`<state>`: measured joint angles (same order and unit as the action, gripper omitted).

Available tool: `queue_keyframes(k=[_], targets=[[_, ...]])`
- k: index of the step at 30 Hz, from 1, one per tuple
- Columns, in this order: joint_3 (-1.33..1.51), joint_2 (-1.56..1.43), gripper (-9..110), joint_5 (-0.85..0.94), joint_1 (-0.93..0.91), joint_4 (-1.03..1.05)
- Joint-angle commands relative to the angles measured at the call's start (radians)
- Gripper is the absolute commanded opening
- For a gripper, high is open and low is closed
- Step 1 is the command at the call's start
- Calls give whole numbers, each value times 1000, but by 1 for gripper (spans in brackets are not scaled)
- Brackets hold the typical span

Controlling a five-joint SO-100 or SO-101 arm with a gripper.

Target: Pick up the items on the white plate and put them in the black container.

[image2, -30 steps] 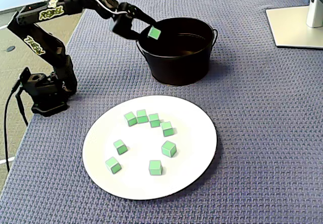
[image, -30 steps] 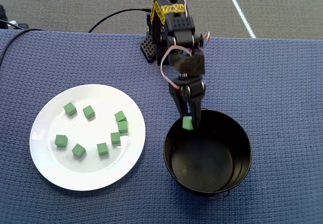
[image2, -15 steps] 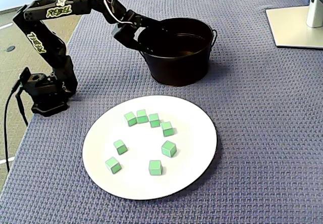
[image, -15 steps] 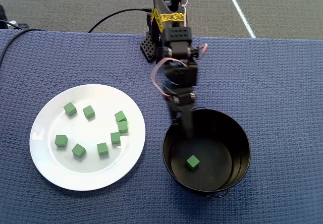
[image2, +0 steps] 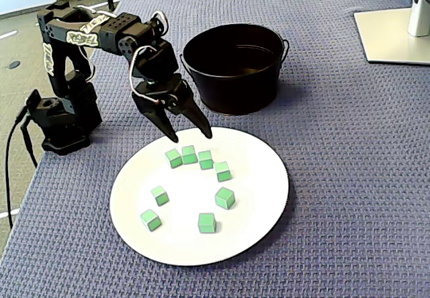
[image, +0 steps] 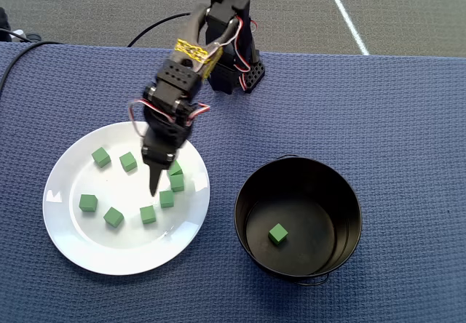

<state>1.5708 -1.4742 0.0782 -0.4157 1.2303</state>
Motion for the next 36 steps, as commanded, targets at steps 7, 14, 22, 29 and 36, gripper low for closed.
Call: queue_keyframes(k=[7, 14, 22, 29, 36], targets=[[-64, -9, 31, -364, -28, 276], [-49, 40, 33, -650, -87, 256], [-52, 149, 32, -684, -49, 169], [-29, 181, 27, -707, 29, 155], [3, 183, 23, -736, 52, 110]])
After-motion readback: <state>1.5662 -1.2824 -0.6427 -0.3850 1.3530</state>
